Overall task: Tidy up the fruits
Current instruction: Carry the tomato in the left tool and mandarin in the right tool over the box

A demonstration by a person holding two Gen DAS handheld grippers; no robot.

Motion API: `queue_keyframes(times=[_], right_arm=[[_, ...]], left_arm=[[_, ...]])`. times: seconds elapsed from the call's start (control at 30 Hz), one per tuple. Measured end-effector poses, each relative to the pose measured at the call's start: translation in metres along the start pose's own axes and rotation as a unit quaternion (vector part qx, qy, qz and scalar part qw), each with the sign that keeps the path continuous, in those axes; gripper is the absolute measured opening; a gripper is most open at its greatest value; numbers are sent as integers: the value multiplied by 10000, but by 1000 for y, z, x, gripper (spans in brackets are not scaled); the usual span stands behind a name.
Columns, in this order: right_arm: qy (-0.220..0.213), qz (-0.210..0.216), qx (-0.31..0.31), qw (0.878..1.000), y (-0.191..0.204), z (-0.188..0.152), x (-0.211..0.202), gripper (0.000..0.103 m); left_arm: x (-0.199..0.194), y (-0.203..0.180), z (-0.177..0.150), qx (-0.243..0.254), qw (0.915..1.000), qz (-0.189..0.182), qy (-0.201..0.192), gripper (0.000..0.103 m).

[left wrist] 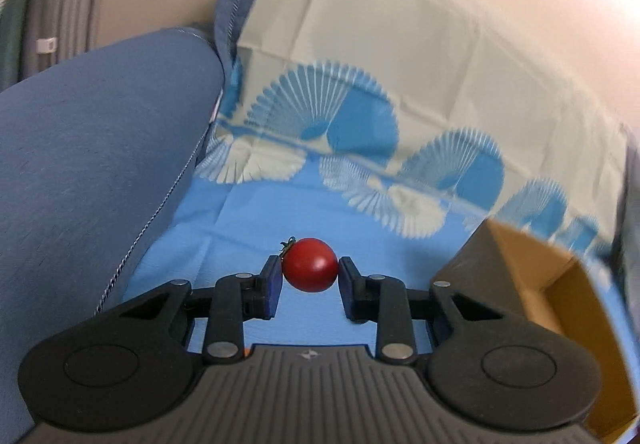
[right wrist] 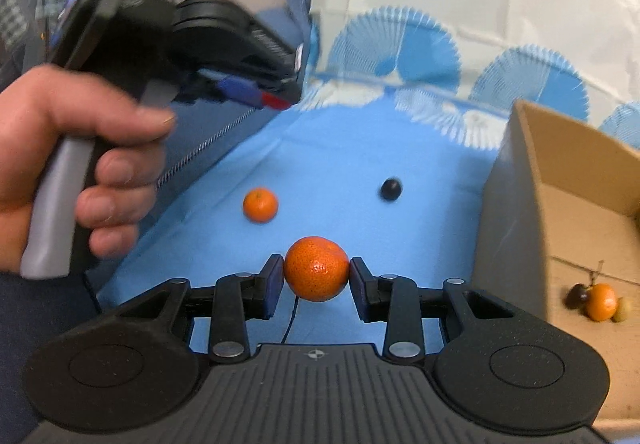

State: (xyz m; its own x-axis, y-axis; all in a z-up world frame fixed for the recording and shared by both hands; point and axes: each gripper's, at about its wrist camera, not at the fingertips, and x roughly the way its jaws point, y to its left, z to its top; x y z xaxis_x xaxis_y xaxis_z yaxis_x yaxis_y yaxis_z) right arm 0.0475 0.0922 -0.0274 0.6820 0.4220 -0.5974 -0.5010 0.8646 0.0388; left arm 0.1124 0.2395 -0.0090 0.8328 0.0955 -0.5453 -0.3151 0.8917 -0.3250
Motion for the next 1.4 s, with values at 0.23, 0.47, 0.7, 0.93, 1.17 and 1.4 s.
queue_keyframes(times=[0.23,0.47,0.7,0.93,1.17,1.4], right_arm=[[-1028,-280,382,9936,-22,1,-53,37],[-1895,-684,756,9766,-70,-3,-108,37],[-2157,-1324,488,9662,-138,10,-148,37],[-2238,-1890,907,9518,-200,-10,-154,37],[-2313,-1997,1201,9446,-217,-19,-155,37],[-2334,-1992,1550,9391,-231,-23,-155,37]], left_arm=[[-37,-25,-11,162,9988,-383,-267,34],[-64,-56,-34,530,9936,-826,-555,34],[-65,-83,-50,1020,9880,-1016,-564,34],[-54,-102,-64,1531,9813,-1077,-441,34],[-44,-103,-65,1637,9800,-1059,-407,34],[-35,-101,-62,1568,9821,-999,-301,34]])
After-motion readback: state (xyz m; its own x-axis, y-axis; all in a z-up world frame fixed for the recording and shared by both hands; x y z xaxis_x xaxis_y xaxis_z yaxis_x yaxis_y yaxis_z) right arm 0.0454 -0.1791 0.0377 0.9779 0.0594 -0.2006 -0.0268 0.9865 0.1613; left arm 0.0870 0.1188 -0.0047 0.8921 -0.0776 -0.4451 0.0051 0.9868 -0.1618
